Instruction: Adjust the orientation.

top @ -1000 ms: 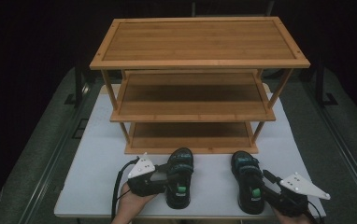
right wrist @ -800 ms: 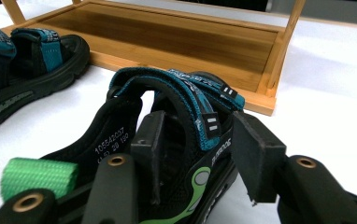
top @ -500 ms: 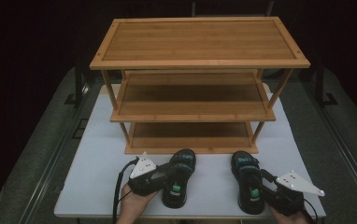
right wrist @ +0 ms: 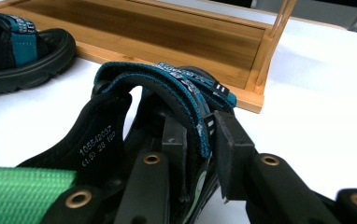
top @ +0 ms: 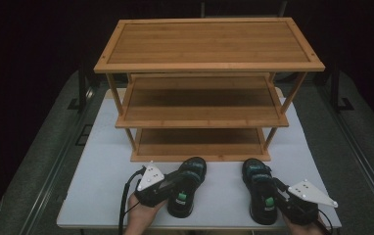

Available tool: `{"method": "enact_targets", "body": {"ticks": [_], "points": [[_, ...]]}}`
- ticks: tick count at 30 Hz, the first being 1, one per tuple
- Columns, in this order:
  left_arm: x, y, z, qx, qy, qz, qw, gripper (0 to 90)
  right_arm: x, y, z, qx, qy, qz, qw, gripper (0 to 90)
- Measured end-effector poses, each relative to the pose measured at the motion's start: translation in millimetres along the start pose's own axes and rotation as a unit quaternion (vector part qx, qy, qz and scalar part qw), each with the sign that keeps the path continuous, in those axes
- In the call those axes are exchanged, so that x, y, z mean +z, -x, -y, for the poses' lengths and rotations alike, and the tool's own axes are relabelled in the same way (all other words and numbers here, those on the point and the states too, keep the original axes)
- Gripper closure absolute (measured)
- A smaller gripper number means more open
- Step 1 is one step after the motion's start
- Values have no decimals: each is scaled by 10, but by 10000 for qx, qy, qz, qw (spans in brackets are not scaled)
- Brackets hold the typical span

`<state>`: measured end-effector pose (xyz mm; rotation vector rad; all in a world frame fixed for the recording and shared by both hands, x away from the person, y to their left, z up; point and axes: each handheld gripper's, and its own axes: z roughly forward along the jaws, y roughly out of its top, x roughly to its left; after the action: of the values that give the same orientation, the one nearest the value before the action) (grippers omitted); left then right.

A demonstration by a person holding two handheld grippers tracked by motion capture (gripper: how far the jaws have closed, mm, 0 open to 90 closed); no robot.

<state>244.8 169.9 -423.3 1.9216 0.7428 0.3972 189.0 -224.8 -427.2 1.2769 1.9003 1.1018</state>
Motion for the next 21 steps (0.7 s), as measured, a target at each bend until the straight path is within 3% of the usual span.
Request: {"method": "enact_targets", "body": {"ticks": [21], "points": [[-1,-11,14,-35,46,32,10000,743,7,25,0,48,36,-3,10000,780]]}}
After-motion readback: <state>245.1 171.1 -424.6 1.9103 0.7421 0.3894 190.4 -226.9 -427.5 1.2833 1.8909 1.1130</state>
